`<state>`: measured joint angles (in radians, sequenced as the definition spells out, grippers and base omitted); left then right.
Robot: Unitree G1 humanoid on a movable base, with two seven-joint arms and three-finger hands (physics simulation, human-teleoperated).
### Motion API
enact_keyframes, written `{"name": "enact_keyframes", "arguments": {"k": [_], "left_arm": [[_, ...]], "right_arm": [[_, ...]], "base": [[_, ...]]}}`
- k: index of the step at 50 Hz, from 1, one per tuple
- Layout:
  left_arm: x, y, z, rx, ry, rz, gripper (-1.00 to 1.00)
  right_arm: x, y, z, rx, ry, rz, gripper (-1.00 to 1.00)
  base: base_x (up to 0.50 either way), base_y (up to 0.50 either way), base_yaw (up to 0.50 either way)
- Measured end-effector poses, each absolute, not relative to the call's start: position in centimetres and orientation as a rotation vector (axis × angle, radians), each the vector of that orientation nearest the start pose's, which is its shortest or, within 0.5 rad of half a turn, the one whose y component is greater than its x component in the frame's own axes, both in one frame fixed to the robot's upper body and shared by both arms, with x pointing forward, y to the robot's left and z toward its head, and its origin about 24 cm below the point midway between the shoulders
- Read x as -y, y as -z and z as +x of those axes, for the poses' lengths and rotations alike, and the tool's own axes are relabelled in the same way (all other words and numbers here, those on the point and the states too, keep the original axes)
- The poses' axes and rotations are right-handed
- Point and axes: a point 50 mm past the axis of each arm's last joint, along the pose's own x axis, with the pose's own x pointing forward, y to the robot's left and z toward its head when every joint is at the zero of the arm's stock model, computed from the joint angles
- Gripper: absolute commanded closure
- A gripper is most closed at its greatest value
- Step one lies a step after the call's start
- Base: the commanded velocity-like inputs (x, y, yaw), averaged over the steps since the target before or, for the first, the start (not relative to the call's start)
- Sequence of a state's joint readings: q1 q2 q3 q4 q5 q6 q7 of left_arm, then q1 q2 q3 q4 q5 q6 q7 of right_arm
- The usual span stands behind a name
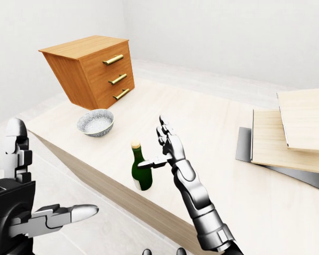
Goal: Put the wine bottle on the wine rack.
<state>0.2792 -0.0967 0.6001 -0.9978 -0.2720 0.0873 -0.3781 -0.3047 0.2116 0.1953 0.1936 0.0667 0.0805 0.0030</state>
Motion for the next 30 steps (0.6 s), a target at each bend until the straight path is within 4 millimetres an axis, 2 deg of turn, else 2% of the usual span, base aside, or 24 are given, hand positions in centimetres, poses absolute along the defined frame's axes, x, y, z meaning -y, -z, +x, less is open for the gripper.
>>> {"name": "enact_keyframes", "arguments": {"k": [13,30], "left_arm": [[-23.1,-19.6,12.0,0.632,-0.169,0.172,-1.00],[-23.3,-19.4,11.9,0.624,-0.174,0.173,-1.00]], "right_arm": [[1.9,-7.6,29.9,-0.003,-0.355,0.203,-1.00],[0.6,-8.1,30.3,-0.005,-0.382,0.203,-1.00]], "base": [[0.00,0.00,0.00],[0.00,0.00,0.00]]}}
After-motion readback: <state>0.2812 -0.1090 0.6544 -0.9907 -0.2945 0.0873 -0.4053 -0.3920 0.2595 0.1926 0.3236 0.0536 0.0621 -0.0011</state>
